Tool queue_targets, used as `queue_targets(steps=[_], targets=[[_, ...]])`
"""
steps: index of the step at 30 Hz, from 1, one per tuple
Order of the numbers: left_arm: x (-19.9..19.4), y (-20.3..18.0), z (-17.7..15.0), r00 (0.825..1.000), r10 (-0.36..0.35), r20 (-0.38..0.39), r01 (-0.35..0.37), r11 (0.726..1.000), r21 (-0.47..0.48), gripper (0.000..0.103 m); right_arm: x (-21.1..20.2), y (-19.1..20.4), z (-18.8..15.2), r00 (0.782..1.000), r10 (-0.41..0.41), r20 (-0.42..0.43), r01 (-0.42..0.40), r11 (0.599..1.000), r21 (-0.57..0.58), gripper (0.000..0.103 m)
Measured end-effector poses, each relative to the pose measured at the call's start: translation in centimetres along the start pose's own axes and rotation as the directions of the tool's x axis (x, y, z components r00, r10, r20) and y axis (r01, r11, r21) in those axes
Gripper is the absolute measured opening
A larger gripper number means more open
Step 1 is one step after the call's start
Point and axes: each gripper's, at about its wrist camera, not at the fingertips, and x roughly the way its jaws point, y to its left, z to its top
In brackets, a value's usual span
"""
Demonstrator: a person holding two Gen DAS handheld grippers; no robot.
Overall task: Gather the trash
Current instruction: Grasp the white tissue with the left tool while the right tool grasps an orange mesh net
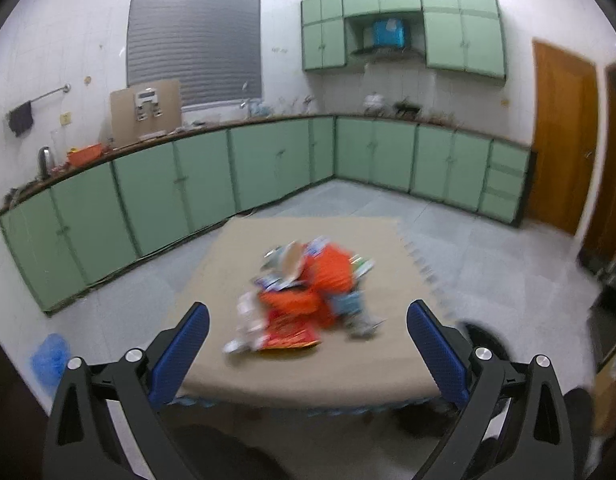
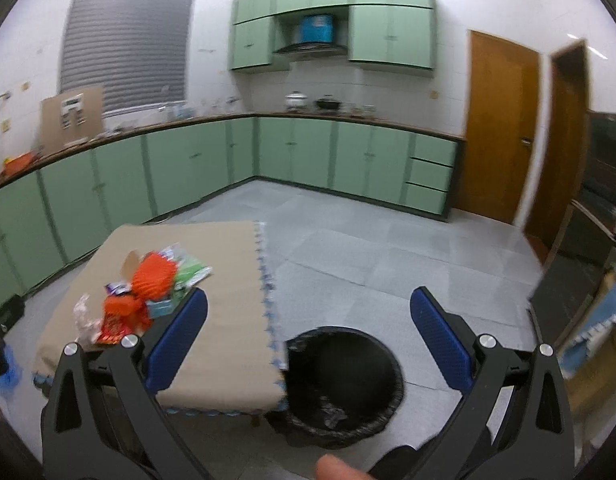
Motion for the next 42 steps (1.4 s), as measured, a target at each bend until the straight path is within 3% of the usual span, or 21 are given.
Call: queue_targets(steps=[2, 7, 12, 18, 20, 23, 30, 37, 42], targets=[[1.1, 1.9, -1.1, 0.999, 0.032, -0.019, -0.033, 0.999, -0.029, 0.097, 1.7, 1.4, -0.3, 0.999, 0.042, -0.032, -0.043, 0.999, -0.020, 0.098], [3.7, 7.2, -3.2, 0.996, -0.072, -0.053, 0.060, 0.979, -0.195, 0.097, 6.4, 5.7, -1.5, 0.978, 0.149, -0.144, -0.158, 0.986, -0.058, 0.098], [7.8, 8.3, -3.3, 0.997, 0.019, -0.075, -0.030, 0.990, -0.139, 0.097, 10.2, 9.8, -2.3, 0.954, 0.218, -0.207, -0.241, 0.966, -0.093, 0.098], [13.9, 8.7, -4.2, 0.994, -0.006, -0.111, -0.012, 0.987, -0.162, 0.095, 14.1, 12.8, -2.2, 0.927, 0.291, -0.235, -0.319, 0.943, -0.092, 0.098], [16.1, 8.8, -4.4, 0.992, -0.012, -0.124, -0.008, 0.987, -0.162, 0.084, 15.4, 13.6, -2.0, 0.920, 0.314, -0.236, -0.343, 0.935, -0.090, 0.094], [18.6, 9.1, -4.7, 0.988, -0.038, -0.153, 0.012, 0.986, -0.168, 0.072, 17.3, 14.7, -1.8, 0.898, 0.348, -0.269, -0.380, 0.922, -0.075, 0.075], [23.0, 9.5, -5.6, 0.977, -0.058, -0.205, 0.027, 0.988, -0.150, 0.071, 19.7, 17.4, -1.7, 0.894, 0.357, -0.271, -0.391, 0.916, -0.084, 0.074], [25.8, 9.9, -6.2, 0.960, -0.118, -0.254, 0.080, 0.985, -0.155, 0.019, 21.4, 19.0, -2.3, 0.893, 0.361, -0.268, -0.399, 0.912, -0.100, 0.074], [24.8, 10.1, -4.6, 0.975, -0.132, -0.178, 0.104, 0.982, -0.160, 0.012, 23.3, 20.4, -2.6, 0.892, 0.363, -0.268, -0.400, 0.911, -0.100, 0.067]])
